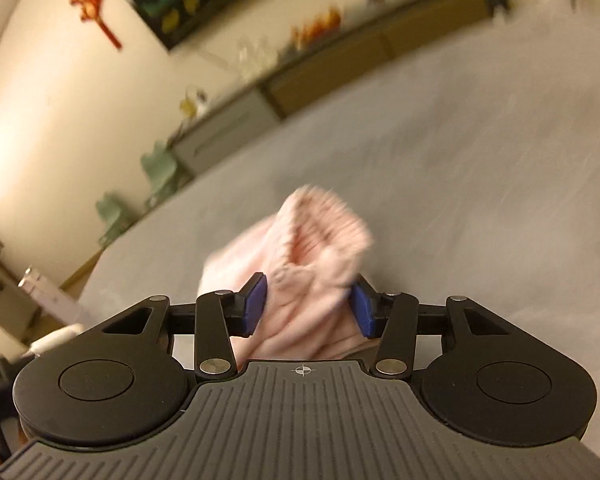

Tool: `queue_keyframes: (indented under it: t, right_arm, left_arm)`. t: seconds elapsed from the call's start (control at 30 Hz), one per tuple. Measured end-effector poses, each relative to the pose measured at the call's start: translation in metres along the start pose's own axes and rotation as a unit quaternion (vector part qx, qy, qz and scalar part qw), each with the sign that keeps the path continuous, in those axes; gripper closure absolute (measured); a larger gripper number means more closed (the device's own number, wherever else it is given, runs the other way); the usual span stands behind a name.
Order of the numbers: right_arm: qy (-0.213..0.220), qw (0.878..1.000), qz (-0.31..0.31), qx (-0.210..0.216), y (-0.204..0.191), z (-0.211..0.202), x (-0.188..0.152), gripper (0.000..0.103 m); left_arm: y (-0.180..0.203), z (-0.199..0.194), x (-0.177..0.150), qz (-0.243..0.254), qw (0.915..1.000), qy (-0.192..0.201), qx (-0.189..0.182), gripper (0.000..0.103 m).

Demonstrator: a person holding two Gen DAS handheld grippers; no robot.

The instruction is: Fold clothes

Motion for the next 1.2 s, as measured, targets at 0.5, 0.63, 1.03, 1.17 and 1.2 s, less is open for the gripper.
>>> queue_keyframes:
  t: [0.5, 0.63, 1.03, 1.17, 1.2]
  right_arm:
    - [0.0, 0.994, -0.107, -0.019, -0.004, -0.013, 0.032, 0.029]
    - [-0.027, 0.998, -0.054, -0.02, 0.024, 0.004, 0.025, 0.026]
    - [-0.071, 0.992, 0.027, 0.097, 0.007, 0.04, -0.017, 0.078]
    - [-0.077, 0.989, 0.004, 0.126, -0.032, 0.043, -0.027, 0.079]
    - [-0.08, 0.988, -0.005, 0.131, -0.044, 0.045, -0.031, 0.079]
  left_arm:
    - [0.017, 0.056, -0.013, -0.037, 0.9976, -0.04, 0.043, 0.033]
    - [0.027, 0.069, -0.006, -0.046, 0.997, -0.039, 0.049, 0.018]
    - [0.013, 0.047, -0.013, -0.051, 0.9924, -0.014, 0.111, 0.083]
    - [-0.012, 0.006, -0.015, -0.078, 0.989, 0.012, 0.125, 0.083]
    - [-0.019, -0.004, -0.016, -0.088, 0.9877, 0.019, 0.127, 0.083]
Point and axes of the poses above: each gripper's, at about its wrist camera, not at the fingertips, and z roughly the way its jaws point, y to its right, x to its top, the point moved 9 cm from there along z, roughly the way its jaws point, and after that the axes turned 13 degrees about x, right-handed, at the moved point
